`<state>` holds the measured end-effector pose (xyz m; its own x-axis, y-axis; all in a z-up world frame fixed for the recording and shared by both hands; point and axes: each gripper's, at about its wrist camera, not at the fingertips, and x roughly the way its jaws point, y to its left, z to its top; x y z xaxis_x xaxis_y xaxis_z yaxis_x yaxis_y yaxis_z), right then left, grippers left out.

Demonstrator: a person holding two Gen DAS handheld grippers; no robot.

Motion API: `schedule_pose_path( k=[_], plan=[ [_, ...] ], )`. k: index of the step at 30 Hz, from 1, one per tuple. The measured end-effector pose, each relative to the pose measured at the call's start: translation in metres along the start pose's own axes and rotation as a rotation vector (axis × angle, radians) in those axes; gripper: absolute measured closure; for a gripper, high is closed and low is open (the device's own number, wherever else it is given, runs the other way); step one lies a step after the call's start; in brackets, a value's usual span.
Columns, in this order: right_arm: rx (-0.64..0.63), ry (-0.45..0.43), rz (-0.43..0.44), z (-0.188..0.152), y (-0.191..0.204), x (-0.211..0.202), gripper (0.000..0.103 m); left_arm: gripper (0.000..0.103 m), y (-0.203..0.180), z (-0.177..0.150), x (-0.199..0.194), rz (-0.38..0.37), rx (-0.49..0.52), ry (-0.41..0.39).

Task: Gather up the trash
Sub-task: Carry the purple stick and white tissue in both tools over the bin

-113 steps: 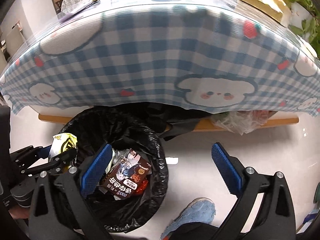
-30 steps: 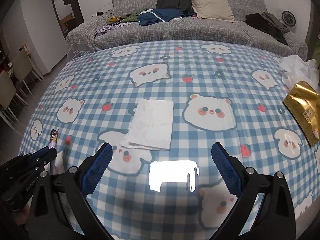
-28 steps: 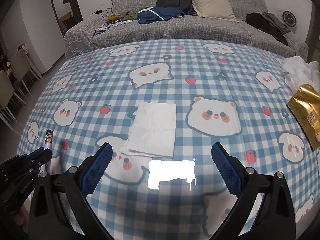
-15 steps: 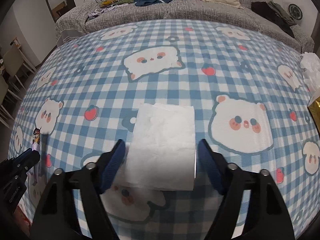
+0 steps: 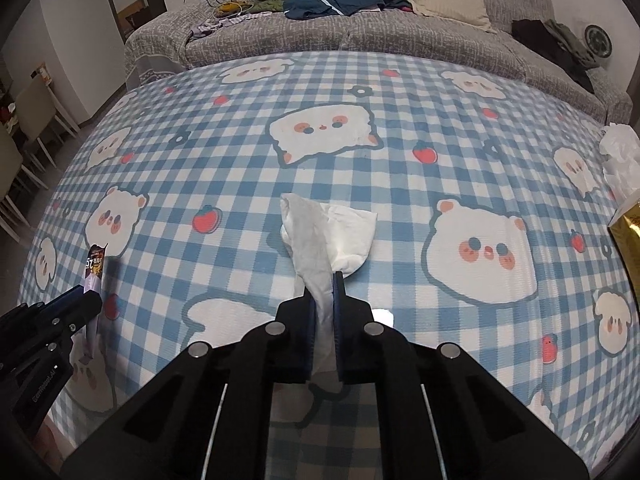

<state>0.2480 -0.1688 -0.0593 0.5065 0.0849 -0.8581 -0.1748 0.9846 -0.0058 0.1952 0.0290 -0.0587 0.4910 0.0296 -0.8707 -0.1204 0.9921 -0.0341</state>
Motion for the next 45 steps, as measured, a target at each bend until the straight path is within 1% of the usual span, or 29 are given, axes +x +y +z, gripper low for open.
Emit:
schedule_pose_path(
  k=[11, 19, 26, 36, 45],
  plan=[
    [-0.017, -0.013, -0.009, -0.013, 0.0, -0.028, 0.095, 0.086, -0.012, -0.007, -0.019, -0.006, 0.011, -0.009],
    [-0.023, -0.015, -0.016, -0.033, -0.002, -0.042, 0.095, 0.086, -0.018, -0.018, -0.025, -0.007, 0.015, -0.002],
    [-0.016, -0.021, -0.022, -0.047, -0.008, -0.057, 0.095, 0.086, -0.03, -0.032, -0.036, -0.019, 0.032, -0.003],
    [-0.022, -0.032, -0.026, -0.067, -0.011, -0.08, 0.095, 0.086, -0.031, -0.053, -0.055, -0.026, 0.026, -0.011],
    [-0.033, -0.043, -0.022, -0.09, -0.004, -0.1, 0.095, 0.086, -0.034, -0.075, -0.072, -0.041, 0.028, -0.019]
  ],
)
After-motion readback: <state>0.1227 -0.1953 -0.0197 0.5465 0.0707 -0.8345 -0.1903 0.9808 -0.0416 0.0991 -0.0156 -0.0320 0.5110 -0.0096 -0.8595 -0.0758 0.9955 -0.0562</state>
